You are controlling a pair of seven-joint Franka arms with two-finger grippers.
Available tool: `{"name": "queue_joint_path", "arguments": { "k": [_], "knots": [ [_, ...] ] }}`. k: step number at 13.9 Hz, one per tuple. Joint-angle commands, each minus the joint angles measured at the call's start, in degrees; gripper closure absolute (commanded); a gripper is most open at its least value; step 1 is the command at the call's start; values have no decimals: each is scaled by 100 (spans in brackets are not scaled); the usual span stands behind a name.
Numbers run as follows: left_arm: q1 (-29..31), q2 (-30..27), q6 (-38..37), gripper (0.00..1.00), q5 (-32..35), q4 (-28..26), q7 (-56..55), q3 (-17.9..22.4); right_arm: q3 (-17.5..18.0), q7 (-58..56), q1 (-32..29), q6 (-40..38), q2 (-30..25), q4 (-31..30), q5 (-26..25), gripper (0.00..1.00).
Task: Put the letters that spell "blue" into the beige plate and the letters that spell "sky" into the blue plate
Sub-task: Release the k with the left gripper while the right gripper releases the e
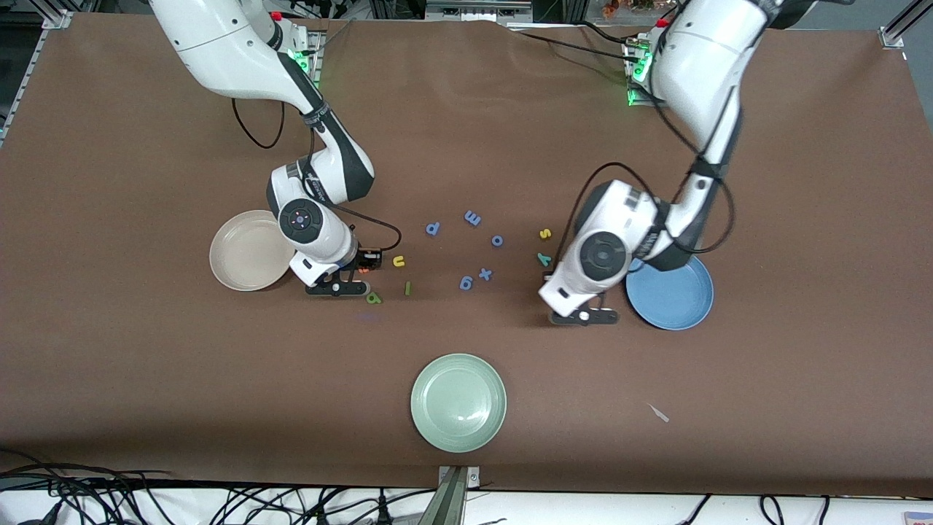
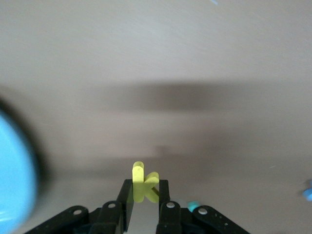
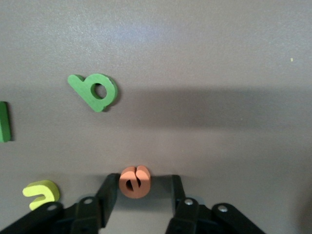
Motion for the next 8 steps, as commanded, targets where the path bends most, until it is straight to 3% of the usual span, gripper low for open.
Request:
{"name": "queue_joint_path", "arguments": {
  "k": [1,3,8],
  "knots": [
    [533,-292,-547,100,33,-128,946,-39,-17,55,38,137,41,-3,67,54],
    [841,-318,-671,100,217,-198,1474,-21,-26,55,47,181,93,5,76,59],
    [1282,-100,-610,88,262,-480,1687,-12,-26,72,38,226,102,49,111,74]
  ]
}}
